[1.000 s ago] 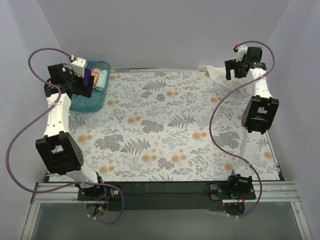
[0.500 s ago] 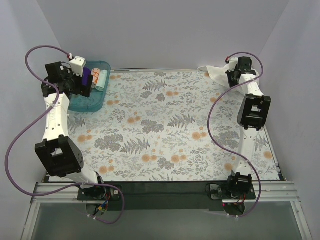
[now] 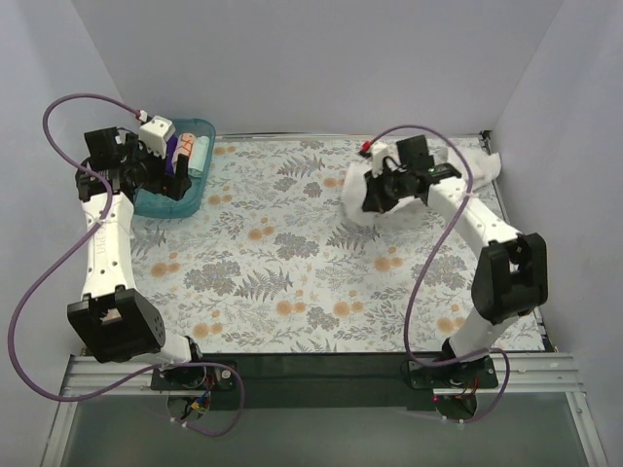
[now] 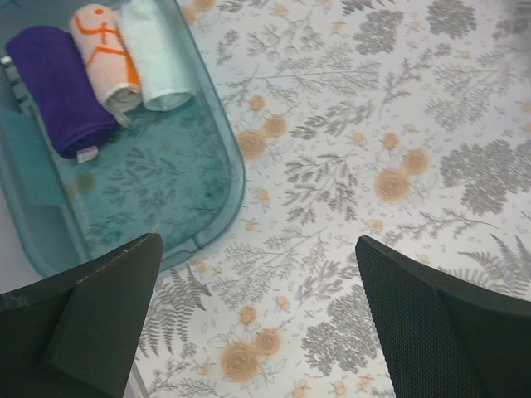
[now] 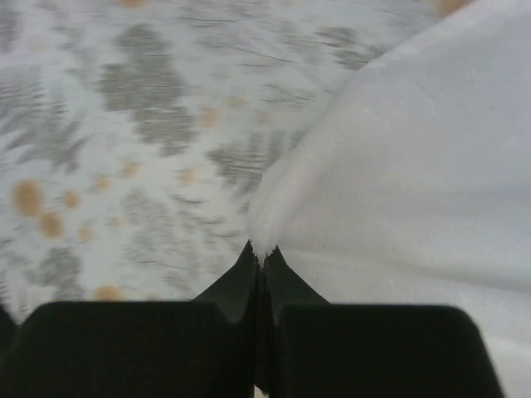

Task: Roll the towels
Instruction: Move the towel to the center of the board

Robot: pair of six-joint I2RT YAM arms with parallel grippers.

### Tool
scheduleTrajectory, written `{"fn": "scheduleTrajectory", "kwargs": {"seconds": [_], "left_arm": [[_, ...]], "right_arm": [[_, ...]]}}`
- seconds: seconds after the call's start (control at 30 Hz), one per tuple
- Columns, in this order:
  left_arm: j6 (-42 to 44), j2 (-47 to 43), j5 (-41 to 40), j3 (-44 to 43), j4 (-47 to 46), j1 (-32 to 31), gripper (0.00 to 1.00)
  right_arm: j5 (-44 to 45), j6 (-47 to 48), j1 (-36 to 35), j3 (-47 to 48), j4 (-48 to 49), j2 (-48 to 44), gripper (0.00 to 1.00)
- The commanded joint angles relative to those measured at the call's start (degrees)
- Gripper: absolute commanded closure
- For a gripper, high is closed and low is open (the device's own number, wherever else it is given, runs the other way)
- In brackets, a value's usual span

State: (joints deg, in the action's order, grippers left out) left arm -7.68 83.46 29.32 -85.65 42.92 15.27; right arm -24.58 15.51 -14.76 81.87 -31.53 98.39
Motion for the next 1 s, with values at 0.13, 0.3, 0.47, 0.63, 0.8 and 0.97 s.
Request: {"fn": "scheduleTrajectory", "kwargs": {"seconds": [0.13, 0.3, 0.47, 0.63, 0.8, 0.97], "left_arm": [[0.56, -3.92, 10.14, 3.38, 7.09, -0.15, 0.02], [2.93, -2.78, 13.38, 2.85, 9.37, -0.06, 0.02], [7.42, -3.82, 10.87, 9.52, 10.61, -7.16, 0.14], [13.30, -5.50, 6.89, 17.35, 10.52, -14.47, 0.35], [18.66, -1.30, 8.39, 21.48, 15.35, -17.89, 0.54], [20.25, 0.21, 4.61, 25.00, 15.53, -20.01, 0.54]], "right_arm": [[-17.00, -10.96, -25.47, -9.89, 2.09, -4.17, 0.53], [-16.03, -5.32, -17.97, -3.83, -3.35, -8.21, 0.01], [-4.27, 1.01, -8.01, -1.01, -8.62, -6.99, 0.09], [5.84, 5.93, 2.53, 2.06, -9.16, -2.86, 0.17], [7.08, 8.04, 7.81, 9.44, -9.16, 5.40, 0.24], [8.23, 7.53, 8.79, 19.54, -8.90, 15.93, 0.28]]}}
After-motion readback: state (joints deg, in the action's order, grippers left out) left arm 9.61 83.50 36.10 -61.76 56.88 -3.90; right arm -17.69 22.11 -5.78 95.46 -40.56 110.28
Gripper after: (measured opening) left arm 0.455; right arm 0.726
